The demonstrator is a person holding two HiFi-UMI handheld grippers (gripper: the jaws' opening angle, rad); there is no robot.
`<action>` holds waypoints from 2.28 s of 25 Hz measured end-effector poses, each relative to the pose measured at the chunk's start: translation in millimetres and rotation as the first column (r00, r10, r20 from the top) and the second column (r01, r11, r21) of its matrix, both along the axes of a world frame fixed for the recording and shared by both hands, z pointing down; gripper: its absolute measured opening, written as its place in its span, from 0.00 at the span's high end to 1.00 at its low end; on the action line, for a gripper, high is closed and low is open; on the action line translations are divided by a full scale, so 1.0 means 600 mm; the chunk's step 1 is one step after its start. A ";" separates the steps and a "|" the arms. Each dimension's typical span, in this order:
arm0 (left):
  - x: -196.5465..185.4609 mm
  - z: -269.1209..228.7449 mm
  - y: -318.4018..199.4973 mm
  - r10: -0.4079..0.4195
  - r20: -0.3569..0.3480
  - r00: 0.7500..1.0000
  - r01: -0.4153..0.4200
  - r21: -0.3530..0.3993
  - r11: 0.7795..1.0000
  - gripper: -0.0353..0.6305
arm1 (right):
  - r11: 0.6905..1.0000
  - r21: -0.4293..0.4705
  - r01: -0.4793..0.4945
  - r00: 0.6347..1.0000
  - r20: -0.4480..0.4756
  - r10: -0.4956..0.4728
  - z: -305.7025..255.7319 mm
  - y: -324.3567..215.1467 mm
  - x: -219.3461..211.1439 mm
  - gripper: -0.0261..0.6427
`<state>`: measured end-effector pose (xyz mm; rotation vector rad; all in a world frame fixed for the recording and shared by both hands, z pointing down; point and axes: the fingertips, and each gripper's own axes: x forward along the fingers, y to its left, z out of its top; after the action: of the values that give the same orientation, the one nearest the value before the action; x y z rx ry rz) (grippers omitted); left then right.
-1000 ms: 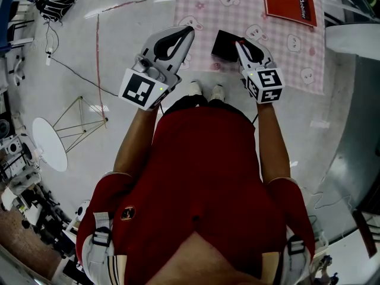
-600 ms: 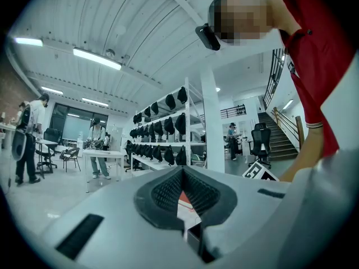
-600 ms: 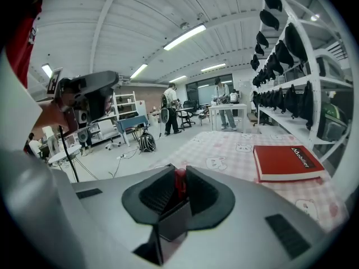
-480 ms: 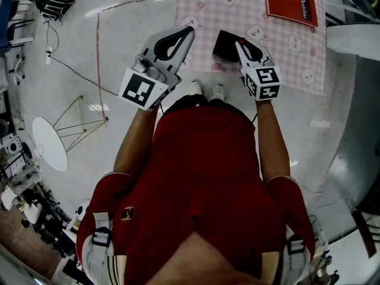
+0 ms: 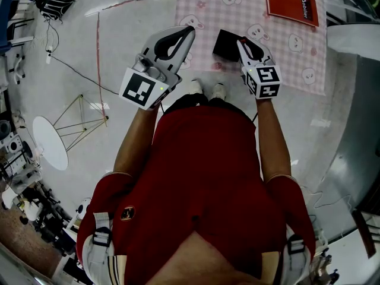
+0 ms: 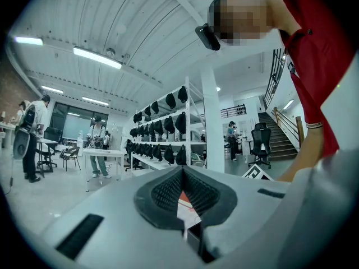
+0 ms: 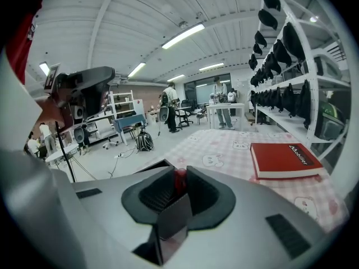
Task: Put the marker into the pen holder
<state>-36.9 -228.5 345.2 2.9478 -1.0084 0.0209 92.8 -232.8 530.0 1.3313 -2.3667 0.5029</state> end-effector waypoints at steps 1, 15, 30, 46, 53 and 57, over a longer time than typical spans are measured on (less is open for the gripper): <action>0.001 0.000 0.000 0.000 0.001 1.000 0.000 0.000 1.000 0.94 | 1.000 0.001 -0.002 1.000 -0.001 0.002 0.000 -0.001 0.001 0.87; 0.006 -0.002 0.000 0.001 0.005 1.000 -0.001 0.001 1.000 0.94 | 1.000 0.012 0.006 1.000 0.012 -0.006 -0.005 -0.009 -0.002 0.74; 0.029 0.005 0.006 0.029 -0.001 1.000 -0.029 -0.003 1.000 0.94 | 0.992 0.127 0.000 0.998 0.057 -0.007 -0.082 -0.004 0.005 0.74; 0.046 -0.013 0.018 0.054 -0.015 0.998 -0.053 0.025 0.998 0.94 | 0.951 0.308 -0.015 0.985 0.169 -0.039 -0.232 0.034 -0.018 0.91; 0.043 -0.024 0.027 0.055 -0.027 0.998 -0.054 0.039 0.998 0.94 | 0.930 0.368 -0.013 0.980 0.189 -0.061 -0.286 0.052 -0.033 0.96; 0.041 -0.033 0.034 0.056 -0.033 0.998 -0.054 0.049 0.997 0.94 | 0.921 0.390 -0.013 0.978 0.194 -0.069 -0.309 0.062 -0.037 0.96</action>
<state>-12.1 -208.3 325.5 3.0075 -0.9360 -0.0540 70.8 -195.7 344.8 1.4656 -2.7597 0.1662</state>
